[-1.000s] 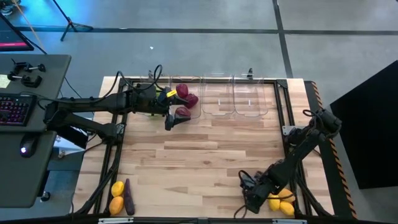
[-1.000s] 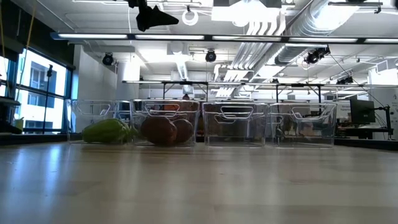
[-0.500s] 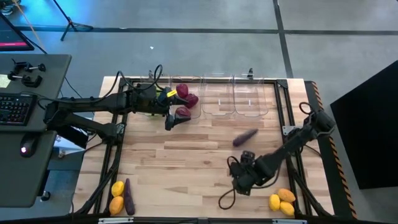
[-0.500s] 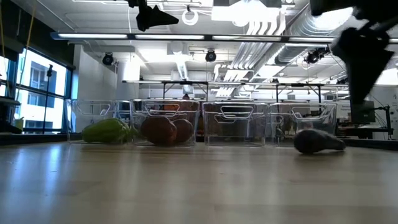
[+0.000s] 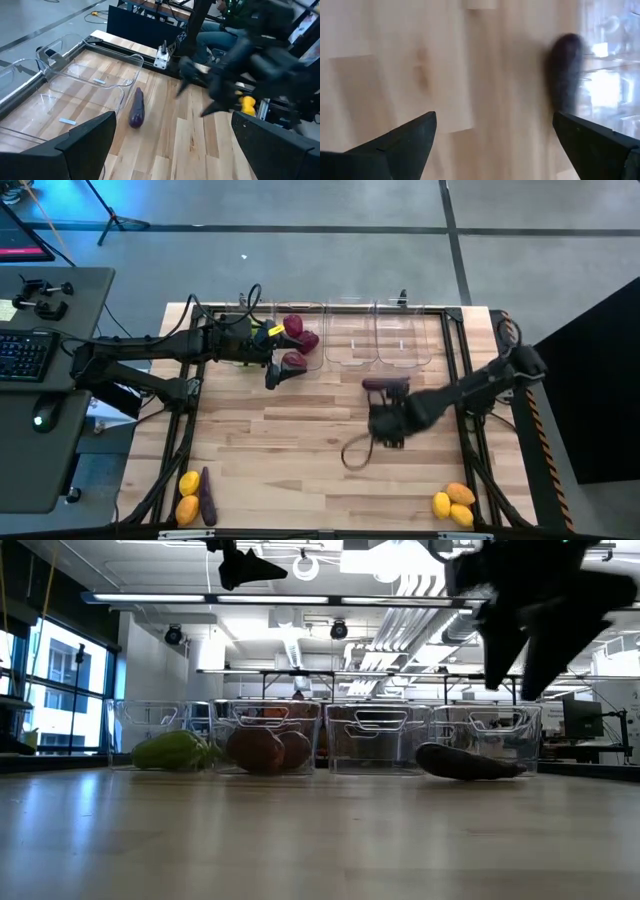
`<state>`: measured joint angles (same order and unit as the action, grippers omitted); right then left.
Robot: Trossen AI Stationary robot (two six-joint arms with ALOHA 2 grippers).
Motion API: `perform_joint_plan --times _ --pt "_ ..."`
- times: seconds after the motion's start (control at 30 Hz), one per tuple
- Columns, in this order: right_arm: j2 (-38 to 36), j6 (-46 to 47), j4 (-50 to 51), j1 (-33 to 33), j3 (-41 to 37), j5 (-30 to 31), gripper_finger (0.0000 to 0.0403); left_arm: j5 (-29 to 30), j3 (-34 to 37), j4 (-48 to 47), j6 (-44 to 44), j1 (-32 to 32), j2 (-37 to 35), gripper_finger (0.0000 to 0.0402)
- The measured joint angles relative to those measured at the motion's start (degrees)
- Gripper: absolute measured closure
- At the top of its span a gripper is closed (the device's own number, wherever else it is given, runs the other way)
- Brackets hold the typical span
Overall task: Sort produce into baskets
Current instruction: Put the eggplant into the right transparent bin
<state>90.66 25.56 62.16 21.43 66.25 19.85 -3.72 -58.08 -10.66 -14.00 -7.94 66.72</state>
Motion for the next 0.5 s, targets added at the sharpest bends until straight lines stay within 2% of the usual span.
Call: perform_joint_plan --times 0.13,0.23,0.5 --pt "-4.39 -2.71 -7.05 -7.24 -6.75 -0.96 0.0008 0.04 0.00 -0.02 -3.16 0.00 0.00 0.0016" --pt "-4.94 -6.47 -11.40 -11.34 -10.42 -1.36 0.0008 0.17 0.00 -0.11 -4.54 0.00 0.00 0.0016" --pt "-2.66 -15.21 -22.26 -16.66 -14.37 -3.21 0.0008 0.17 0.00 -0.11 -4.96 0.00 0.00 0.0016"
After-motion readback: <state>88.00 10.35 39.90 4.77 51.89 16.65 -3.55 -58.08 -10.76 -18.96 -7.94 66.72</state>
